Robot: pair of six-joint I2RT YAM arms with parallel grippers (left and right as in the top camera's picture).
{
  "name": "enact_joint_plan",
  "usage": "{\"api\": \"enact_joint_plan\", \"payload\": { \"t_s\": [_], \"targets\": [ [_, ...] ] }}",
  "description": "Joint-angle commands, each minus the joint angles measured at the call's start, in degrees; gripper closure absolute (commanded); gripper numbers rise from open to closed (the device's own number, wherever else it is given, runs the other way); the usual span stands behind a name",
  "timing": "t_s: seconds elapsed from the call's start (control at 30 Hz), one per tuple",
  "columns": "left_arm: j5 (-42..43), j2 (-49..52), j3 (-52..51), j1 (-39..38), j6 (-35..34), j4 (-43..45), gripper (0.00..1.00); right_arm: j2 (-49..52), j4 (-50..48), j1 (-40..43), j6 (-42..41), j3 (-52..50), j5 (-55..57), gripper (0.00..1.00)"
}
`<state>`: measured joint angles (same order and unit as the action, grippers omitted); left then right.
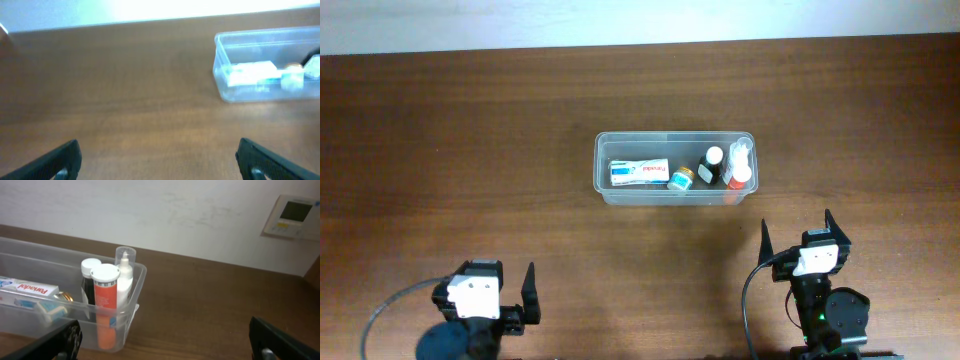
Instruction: Pack container
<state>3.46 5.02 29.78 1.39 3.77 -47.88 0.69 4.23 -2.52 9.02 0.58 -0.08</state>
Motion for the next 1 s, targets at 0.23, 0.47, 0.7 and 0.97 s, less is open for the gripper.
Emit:
{"api": "enact_joint_plan", "payload": {
  "t_s": [0.23, 0.47, 0.7, 0.97],
  "targets": [
    [1.7, -4.72, -22.71, -0.39, -2.32, 35.71, 0.01, -0.48, 0.31, -0.52, 0.0, -0.26, -0.35, 0.02],
    [1.27, -4.72, -29.31, -0.39, 1.09, 49.18, 0.01, -0.48, 0.31, -0.52, 0.0, -0.26, -0.35, 0.02],
    [0.68, -4.72, -29.31, 0.02, 2.29, 44.41, 0.0, -0.48, 0.31, -0.52, 0.0, -0.26, -0.33, 0.02],
    [-2.16, -4.72, -29.31, 0.24, 1.42, 43.25, 0.01, -0.48, 0.31, -0.52, 0.0, -0.26, -0.35, 0.02]
  ]
}}
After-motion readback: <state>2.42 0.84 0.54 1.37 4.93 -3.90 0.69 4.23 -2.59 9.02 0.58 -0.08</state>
